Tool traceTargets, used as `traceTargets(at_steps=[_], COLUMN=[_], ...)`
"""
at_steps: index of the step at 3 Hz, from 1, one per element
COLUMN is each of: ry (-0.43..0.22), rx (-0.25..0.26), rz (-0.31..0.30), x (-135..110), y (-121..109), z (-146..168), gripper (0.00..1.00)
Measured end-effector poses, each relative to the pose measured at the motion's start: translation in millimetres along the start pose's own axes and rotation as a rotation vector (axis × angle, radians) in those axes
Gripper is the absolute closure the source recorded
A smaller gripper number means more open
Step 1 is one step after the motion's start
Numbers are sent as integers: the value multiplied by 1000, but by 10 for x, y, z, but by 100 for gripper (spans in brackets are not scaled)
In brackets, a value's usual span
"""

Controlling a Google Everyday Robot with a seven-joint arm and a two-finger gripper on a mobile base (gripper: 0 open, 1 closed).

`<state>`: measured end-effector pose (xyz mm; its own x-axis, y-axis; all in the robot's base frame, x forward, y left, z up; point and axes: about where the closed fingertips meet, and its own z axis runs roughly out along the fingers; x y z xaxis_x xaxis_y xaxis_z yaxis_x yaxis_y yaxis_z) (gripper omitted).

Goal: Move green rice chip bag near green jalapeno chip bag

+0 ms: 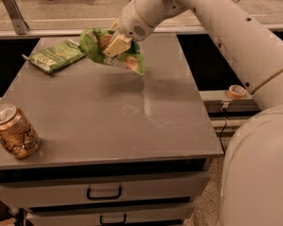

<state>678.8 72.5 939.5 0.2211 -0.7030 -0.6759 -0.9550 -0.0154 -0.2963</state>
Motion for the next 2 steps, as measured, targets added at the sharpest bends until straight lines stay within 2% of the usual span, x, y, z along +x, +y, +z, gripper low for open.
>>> traceTargets(at_steps=[1, 2], ry=[-27, -4], rx=[-9, 28], rz=[-21, -29], x=[-228, -342], y=[-4, -65], z=[418, 803], gripper=[100, 84])
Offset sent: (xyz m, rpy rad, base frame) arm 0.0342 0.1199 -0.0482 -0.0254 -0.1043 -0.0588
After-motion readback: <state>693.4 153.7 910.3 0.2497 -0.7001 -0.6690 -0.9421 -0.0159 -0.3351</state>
